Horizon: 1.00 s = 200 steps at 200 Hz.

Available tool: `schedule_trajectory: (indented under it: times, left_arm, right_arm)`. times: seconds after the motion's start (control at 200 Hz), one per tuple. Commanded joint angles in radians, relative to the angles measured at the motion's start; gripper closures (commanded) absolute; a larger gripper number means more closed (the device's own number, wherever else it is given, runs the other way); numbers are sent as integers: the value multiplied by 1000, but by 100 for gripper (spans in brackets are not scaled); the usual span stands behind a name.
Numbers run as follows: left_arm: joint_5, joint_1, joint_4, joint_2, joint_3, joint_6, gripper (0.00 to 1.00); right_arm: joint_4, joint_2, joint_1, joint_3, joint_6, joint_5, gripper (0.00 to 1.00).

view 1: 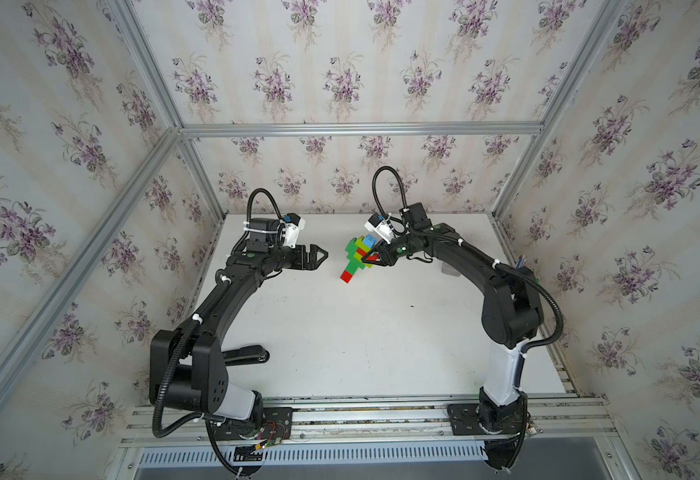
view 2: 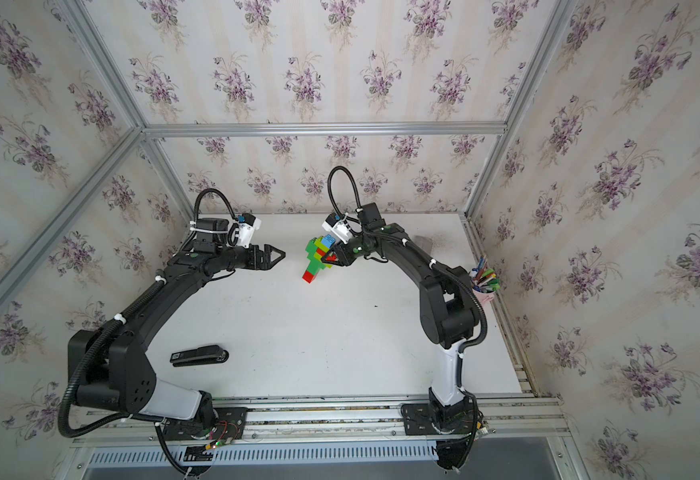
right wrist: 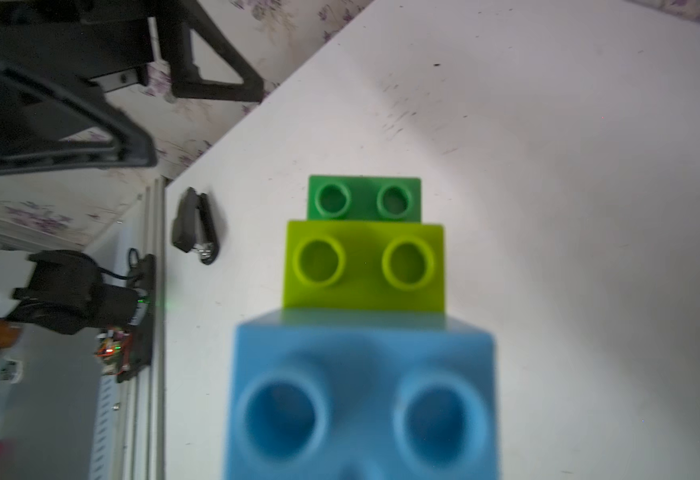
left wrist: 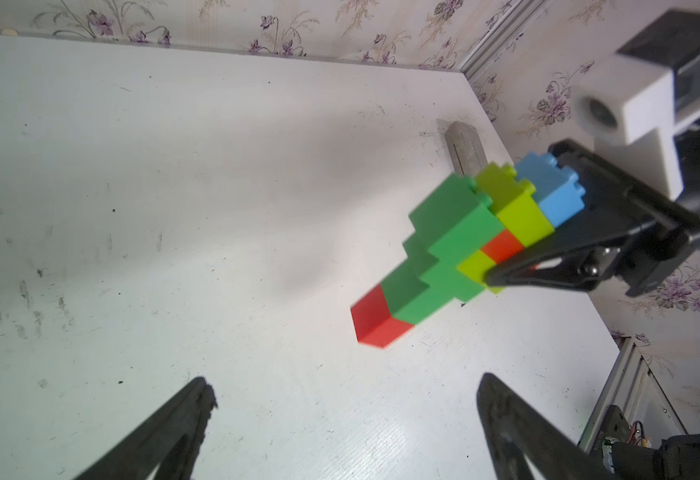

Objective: Assemble a spoon with lego
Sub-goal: Place the lego brick at the center of the board.

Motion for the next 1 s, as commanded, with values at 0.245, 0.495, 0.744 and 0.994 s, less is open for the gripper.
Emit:
schedule_trajectory:
  times: [0.245,0.495,0.744,0.994]
  left_arm:
    - [-5,2,-73,-39,23,2,1]
    - [-13,-4,-72,-46,-30,-6,1]
    - [-17,-15,-62,-77,-91,-10,1]
    - [-16,-23,-39,-62,-116,-18,1]
  right_arm:
    - [1343,-156,13,-714,927,-182,84]
    - [1530,-29,39,-784,1083,-31,85]
    - [1546,79,61,-740,1126,-4,84]
    - [1561,157,75,-718,1142,-19,83]
